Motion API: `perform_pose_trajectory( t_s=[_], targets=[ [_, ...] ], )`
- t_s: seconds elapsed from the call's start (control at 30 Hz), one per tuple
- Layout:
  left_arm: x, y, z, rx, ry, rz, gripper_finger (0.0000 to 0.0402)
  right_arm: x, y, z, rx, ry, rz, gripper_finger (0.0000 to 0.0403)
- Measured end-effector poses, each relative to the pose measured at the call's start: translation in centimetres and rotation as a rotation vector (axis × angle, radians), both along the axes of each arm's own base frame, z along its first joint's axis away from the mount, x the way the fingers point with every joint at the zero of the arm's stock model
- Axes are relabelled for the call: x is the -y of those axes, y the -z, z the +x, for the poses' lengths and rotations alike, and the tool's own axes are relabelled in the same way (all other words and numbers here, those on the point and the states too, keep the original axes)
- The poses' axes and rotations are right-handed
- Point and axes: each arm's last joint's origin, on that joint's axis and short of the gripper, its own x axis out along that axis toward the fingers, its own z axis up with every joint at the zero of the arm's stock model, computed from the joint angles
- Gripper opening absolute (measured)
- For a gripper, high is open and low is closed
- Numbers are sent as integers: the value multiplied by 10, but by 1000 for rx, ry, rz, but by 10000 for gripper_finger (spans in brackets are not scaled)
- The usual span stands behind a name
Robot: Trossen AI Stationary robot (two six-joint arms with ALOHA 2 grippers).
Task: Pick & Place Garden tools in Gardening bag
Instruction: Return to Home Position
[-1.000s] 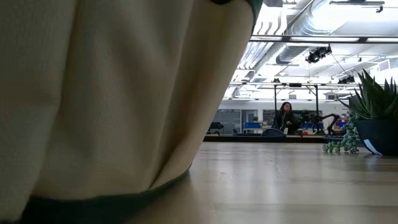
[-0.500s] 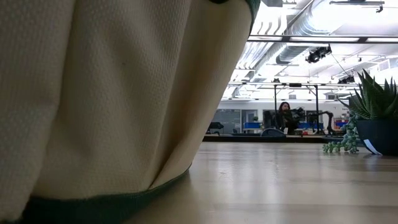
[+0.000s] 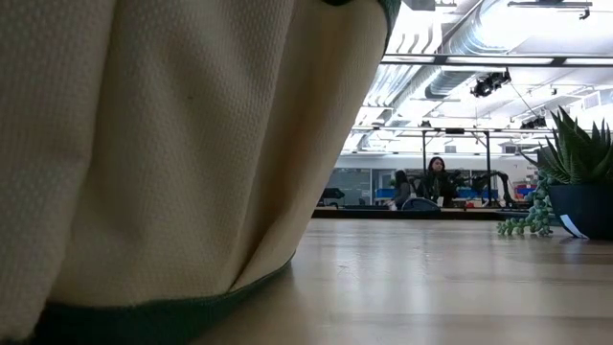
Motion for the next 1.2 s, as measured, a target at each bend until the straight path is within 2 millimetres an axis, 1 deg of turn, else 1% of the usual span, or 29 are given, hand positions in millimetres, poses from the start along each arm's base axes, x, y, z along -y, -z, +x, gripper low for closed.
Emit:
perform_pose_trajectory(
  t_s=[0.07, 0.2, 0.37, 0.47, 0.6, 0.63, 0.7, 0.8, 0.93, 1.07, 1.2],
  targets=[
    [-8, -6, 2, -46, 6, 34, 7, 9, -11, -5, 36, 17, 18, 227],
    [-23, -17, 10, -76, 0, 83, 8, 26, -28, -17, 82, 42, 34, 193],
    [-37, -24, 21, -114, 37, 116, 3, 42, -44, -34, 123, 51, 27, 125],
    [-46, -28, 22, -154, 47, 148, 1, 51, -50, -44, 125, 46, -3, 79],
    [-62, -37, 22, -217, 23, 198, 1, 62, -53, -57, 95, 48, -38, 19],
    [-66, -39, 22, -236, 13, 210, 1, 65, -54, -60, 86, 53, -43, 12],
    [-76, -46, 18, -268, 4, 221, 0, 72, -55, -65, 79, 73, -46, 9],
    [-91, -60, 12, -279, 20, 174, 0, 83, -57, -73, 71, 93, -41, 5],
    [-106, -73, 0, -270, 39, 121, 0, 94, -60, -84, 57, 86, -4, 4],
    [-114, -83, -15, -271, 68, 96, 0, 103, -60, -97, 32, 84, 22, 3],
    [-120, -86, -25, -297, 93, 87, 0, 109, -60, -110, 6, 72, 35, 4]
  ],
)
